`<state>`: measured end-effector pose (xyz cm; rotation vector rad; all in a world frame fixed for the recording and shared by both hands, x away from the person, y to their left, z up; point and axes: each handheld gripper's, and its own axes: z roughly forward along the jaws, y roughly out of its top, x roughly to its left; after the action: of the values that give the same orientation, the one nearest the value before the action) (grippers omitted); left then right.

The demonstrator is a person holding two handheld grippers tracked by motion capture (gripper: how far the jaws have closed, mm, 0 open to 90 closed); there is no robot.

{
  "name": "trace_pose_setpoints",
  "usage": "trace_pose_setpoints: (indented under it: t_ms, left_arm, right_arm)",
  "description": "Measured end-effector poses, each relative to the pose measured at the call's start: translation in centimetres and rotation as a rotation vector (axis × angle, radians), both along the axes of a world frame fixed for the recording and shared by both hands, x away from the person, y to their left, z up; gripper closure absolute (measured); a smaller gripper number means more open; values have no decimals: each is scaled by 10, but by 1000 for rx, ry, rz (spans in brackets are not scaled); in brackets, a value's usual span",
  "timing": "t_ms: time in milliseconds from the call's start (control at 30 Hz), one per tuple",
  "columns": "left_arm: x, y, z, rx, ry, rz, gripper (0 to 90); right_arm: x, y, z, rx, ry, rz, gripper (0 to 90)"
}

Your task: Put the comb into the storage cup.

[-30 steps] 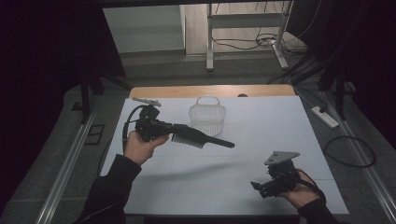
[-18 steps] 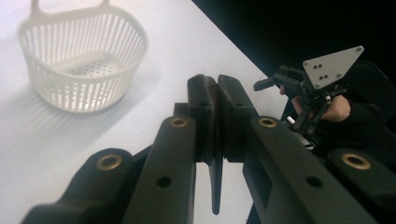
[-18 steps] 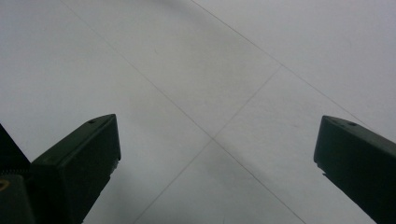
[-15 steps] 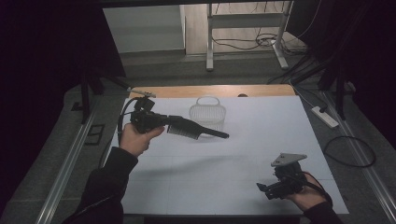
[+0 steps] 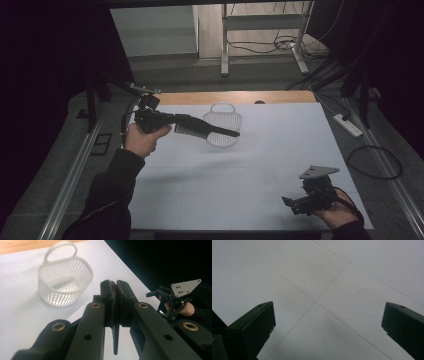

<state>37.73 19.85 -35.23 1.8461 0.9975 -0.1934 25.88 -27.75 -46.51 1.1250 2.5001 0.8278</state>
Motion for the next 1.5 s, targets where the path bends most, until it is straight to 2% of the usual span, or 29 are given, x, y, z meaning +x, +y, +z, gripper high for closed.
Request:
trace_pose_setpoints:
  t_ms: [500, 700, 967, 1200, 1300, 1500]
  left_arm:
    - [21, 2, 9, 42, -9, 50, 842]
    - [29, 0, 7, 53, -6, 63, 842]
    - [40, -2, 1, 63, 6, 87, 842]
    - [49, -7, -5, 77, 17, 96, 842]
    - [52, -10, -7, 94, 23, 97, 842]
    - [58, -14, -12, 102, 35, 105, 842]
  right_arm:
    - [-6, -18, 5, 18, 2, -64, 0]
    - [-10, -23, 8, 30, 8, -91, 0]
    - [-15, -26, 12, 26, -4, -98, 0]
    - [-20, -33, 14, 39, -9, -136, 0]
    - [-21, -34, 15, 42, -10, -138, 0]
    - [-23, -37, 16, 47, -19, -146, 0]
